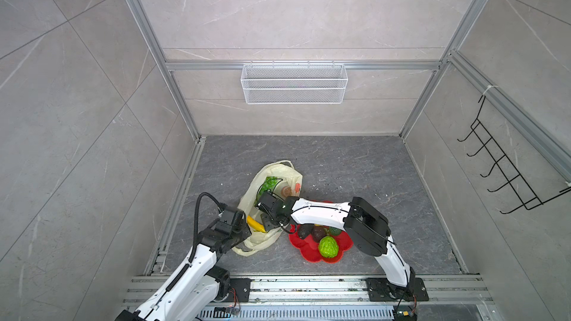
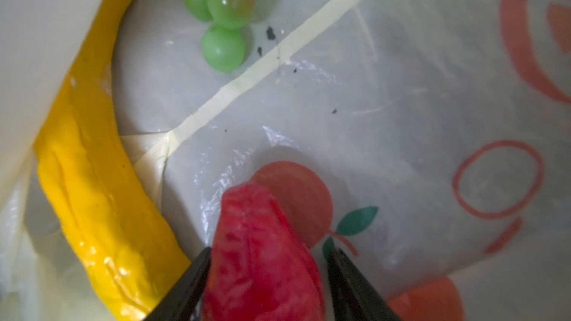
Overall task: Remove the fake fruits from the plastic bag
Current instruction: 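Grasp the red-pink mango in the bag with the right gripper, then lift the red mango out and carry it over the red plate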
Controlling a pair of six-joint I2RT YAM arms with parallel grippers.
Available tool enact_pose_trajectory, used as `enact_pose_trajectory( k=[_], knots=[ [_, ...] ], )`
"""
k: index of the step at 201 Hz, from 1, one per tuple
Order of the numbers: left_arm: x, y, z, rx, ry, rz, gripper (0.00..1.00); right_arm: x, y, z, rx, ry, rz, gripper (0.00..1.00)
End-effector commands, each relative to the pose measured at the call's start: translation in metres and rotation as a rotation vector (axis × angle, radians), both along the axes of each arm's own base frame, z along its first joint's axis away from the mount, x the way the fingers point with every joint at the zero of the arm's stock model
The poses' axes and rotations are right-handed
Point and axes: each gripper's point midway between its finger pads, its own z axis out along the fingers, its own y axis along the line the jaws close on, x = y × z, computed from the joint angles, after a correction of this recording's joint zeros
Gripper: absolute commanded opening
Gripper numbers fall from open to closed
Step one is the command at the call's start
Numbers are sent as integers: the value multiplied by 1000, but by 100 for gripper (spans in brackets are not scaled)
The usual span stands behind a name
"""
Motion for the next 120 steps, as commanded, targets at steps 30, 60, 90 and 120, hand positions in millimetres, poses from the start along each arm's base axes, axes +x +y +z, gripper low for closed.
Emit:
enact_pose_trajectory(
  k=[30,60,90,120],
  knots=[
    [2,2,1,13,-4,10,0,8,-7,20,-15,-47,-13,51],
    [6,-1,2,19,-1,-11,0,11,2,51,42,-80,6,49],
    [15,-3,6,40,-13,-34,0,14,8,83,88,-110,24,48],
    [26,-1,16,83,-42,-50,0,11,3,111,111,-133,41,48]
  ],
)
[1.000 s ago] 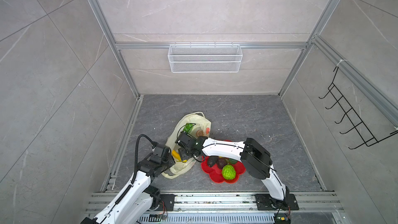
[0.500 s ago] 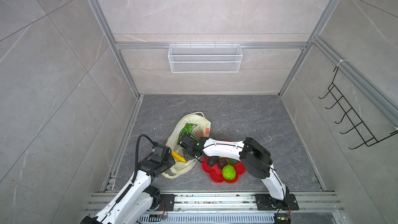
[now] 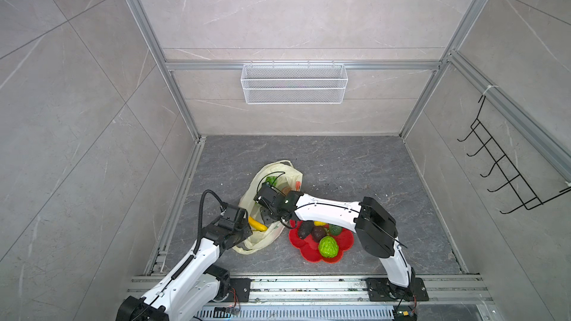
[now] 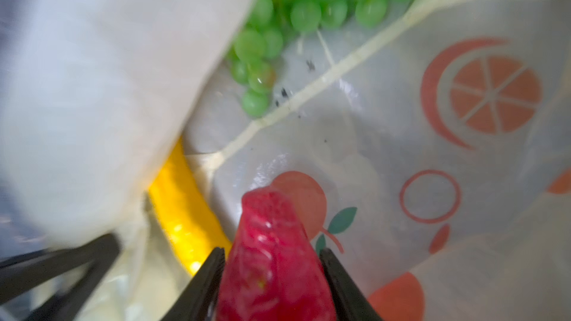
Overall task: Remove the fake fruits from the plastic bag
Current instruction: 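Lift the red mango out and carry it over the red plate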
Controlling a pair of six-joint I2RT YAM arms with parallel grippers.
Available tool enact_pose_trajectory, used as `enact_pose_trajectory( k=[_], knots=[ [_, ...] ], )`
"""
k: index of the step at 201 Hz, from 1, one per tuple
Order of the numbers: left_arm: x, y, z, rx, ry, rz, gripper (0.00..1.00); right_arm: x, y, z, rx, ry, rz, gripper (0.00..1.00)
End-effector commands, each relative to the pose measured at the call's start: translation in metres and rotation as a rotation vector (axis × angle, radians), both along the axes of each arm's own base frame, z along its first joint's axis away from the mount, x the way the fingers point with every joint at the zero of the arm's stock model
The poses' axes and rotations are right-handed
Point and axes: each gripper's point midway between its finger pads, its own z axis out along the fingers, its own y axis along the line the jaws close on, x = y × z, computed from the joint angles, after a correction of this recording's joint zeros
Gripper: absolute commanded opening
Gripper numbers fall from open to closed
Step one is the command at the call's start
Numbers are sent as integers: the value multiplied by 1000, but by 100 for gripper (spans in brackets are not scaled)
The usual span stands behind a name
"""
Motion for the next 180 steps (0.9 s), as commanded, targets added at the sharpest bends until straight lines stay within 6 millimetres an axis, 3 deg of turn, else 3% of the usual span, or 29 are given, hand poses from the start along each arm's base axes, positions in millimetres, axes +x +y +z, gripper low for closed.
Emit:
enact_pose_trajectory(
  k=[1,70,135,180],
  knots=[
    [21,0,22,43,-82,-33,0,1,-6,47,34,-50,19,48],
    [43,-1,35,102,-156,-83,0,-30,-62,84,-3,-41,58,48],
    [46,-2,41,108,-200,-109,0,-83,-151,53,-202,88,47,47],
    [46,-2,42,103,-209,-108,0,-121,-168,27,-324,185,112,47]
  ],
)
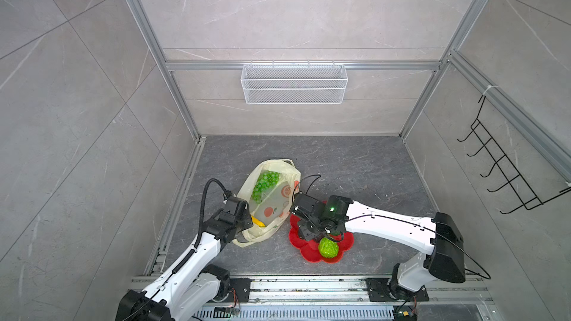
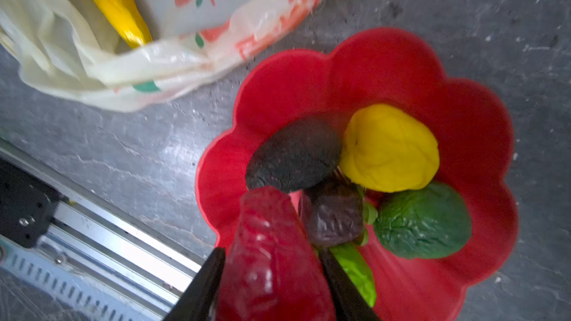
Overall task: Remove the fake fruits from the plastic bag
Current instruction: 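Lift the red mango out and carry it over the red plate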
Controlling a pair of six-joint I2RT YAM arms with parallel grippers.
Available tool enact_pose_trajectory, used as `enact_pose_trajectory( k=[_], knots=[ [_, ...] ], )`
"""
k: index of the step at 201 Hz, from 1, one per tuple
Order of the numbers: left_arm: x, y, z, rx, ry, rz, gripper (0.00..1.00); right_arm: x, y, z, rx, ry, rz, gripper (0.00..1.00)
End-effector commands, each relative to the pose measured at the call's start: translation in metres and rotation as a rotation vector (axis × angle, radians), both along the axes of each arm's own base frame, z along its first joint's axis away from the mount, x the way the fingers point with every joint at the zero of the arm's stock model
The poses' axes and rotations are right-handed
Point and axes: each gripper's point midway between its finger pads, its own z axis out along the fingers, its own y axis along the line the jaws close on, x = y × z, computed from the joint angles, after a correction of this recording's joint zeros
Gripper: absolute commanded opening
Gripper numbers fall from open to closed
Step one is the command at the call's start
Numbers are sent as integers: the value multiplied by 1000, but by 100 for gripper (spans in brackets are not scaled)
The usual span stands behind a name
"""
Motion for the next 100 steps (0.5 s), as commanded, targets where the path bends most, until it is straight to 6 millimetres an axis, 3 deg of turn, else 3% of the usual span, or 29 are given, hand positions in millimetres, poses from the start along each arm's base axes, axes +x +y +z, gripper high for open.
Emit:
enact_pose_trajectory(
  k=[1,54,100],
  knots=[
    [9,-1,13,9,-60,-11,0,-25,-16,-11,-83,73,27,47],
    [7,0,14,4,-66,-12,0,-45,-12,-37,-150,145,90,48],
    [7,0,14,6,-65,-11,0,-51,-16,-55,-207,177,107,50]
  ],
)
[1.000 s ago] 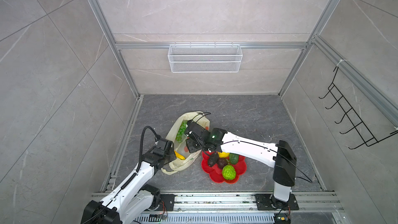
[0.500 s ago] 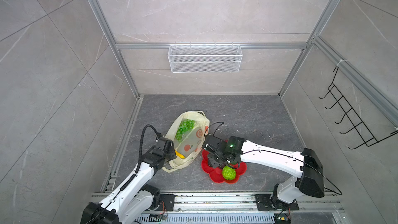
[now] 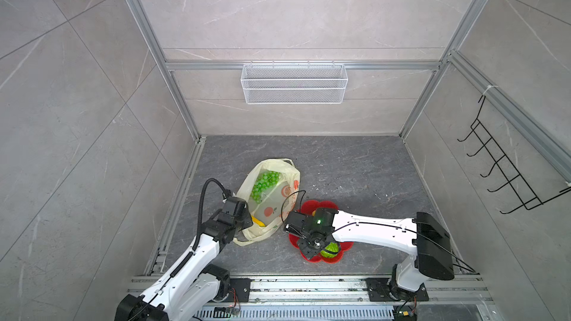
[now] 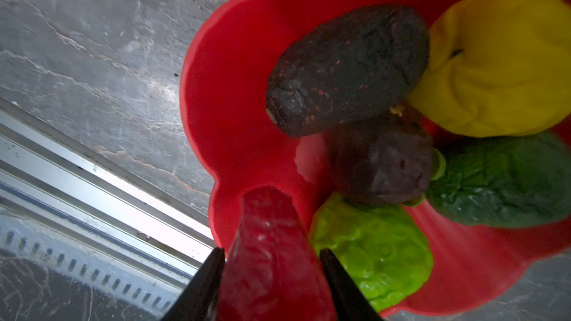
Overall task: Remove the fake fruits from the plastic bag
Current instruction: 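Lift the red mango out and carry it over the red plate, then lower the red mango onto the red plate and open the right gripper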
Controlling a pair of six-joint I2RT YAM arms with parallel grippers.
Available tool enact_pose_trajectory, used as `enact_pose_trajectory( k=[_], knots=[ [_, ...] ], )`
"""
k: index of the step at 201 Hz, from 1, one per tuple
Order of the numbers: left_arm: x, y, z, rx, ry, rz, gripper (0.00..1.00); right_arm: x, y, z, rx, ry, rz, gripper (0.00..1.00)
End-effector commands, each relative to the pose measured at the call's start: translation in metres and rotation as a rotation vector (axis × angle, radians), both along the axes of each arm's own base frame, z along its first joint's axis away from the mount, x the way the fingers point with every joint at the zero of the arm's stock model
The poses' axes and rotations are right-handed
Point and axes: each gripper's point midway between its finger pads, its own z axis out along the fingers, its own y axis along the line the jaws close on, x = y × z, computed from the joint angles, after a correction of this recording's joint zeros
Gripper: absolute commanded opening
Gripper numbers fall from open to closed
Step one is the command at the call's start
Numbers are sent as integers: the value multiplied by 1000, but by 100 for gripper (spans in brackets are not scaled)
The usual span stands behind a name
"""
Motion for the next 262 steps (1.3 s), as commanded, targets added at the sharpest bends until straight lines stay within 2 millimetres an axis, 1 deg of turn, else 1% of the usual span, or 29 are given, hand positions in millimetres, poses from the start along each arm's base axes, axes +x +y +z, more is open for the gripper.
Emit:
enact_pose_trajectory(
  k=[1,60,108,143,182,199,230,262],
  knots=[
    [5,1,8,16,-38,-11,0,-7,-10,-12,-62,32,19,50],
    [6,0,7,16,-35,-11,0,-6,-16,-29,-127,38,24,54],
    [6,0,6,19,-30,-12,0,-3,-17,-32,-157,25,27,58],
    [6,1,7,19,-34,-11,0,-1,-17,-32,-162,20,26,58],
    [6,0,6,18,-30,-14,0,1,-17,-24,-149,4,19,57],
    [6,0,6,17,-30,-14,0,3,-19,-18,-146,-13,11,59],
    [4,0,5,11,-15,-6,0,9,-23,-1,-125,-66,-8,65],
    [-1,-2,-3,-19,20,12,0,19,-25,20,-102,-140,-26,69]
  ],
)
